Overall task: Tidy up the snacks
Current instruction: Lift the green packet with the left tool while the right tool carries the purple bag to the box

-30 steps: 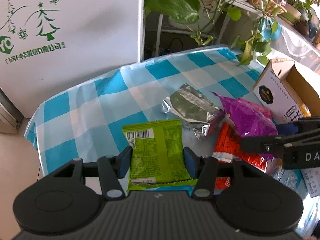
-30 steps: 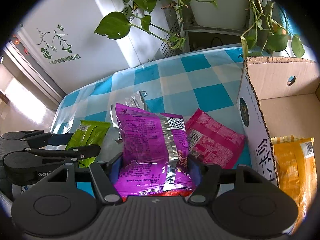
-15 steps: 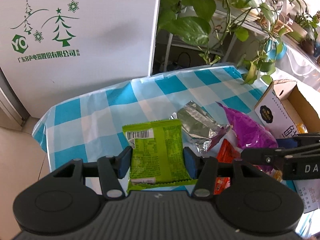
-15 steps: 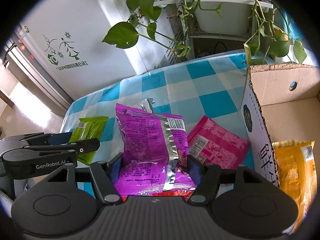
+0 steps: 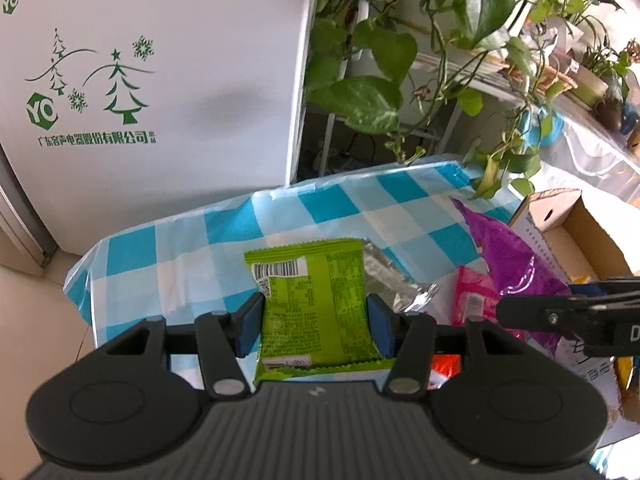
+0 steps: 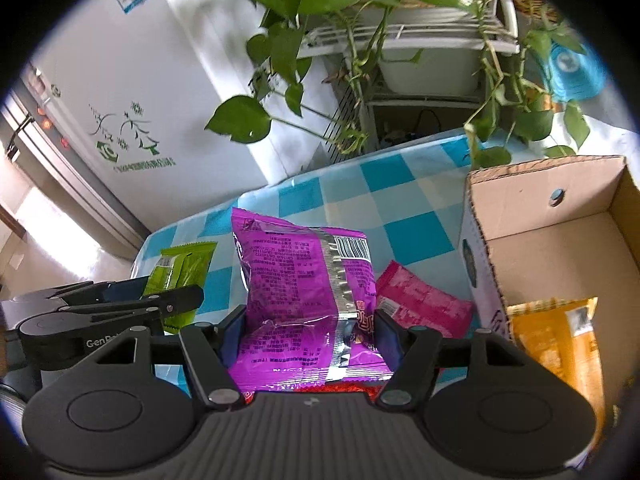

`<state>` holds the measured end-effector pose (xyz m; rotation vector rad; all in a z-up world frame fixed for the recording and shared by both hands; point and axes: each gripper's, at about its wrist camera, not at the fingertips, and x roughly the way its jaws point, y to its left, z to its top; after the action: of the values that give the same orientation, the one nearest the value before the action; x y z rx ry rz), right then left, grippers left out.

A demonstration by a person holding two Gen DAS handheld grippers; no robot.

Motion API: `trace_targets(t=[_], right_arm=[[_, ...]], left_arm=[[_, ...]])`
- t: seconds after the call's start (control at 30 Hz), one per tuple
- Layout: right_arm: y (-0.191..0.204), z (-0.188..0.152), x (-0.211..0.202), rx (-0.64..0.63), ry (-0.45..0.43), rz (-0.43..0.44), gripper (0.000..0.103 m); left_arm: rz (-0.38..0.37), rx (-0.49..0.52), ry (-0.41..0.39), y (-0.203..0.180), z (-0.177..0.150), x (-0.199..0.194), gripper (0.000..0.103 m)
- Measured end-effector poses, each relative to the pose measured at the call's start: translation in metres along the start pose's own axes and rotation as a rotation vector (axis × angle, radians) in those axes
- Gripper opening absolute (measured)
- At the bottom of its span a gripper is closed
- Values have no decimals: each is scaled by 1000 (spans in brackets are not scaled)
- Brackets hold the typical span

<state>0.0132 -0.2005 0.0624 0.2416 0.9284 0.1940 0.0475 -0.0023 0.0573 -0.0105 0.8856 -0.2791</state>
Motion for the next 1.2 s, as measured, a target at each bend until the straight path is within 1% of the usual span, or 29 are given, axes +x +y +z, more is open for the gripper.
trace_targets(t=[0.3,0.43,0.53,0.6,0.7,0.97,1.2], right_arm=[[-10,-1,-36,13,-52,-1,72],[-19,-1,-57,37,-102,-5,72],[-31,1,-71,78,-152,-4,72],[-40,5,-78,112,-181,-15,72],[-53,9,-86,141,-220,-56,72],[-88,9,-98,229,-251,-119,72],[-114,8,-114,313,-308,-150,72]], left_arm=[[-15,-3,-50,-11,8,-9,54],[-20,6,-79,-20,10,-13,54],[-24,8,-102,-27,13,-16,54],[-33,12,-113,-32,15,-18,54],[-34,32,-126,-42,15,-17,54],[-67,43,-127,-64,15,-16,54],[-142,43,-147,-94,20,-18,54]])
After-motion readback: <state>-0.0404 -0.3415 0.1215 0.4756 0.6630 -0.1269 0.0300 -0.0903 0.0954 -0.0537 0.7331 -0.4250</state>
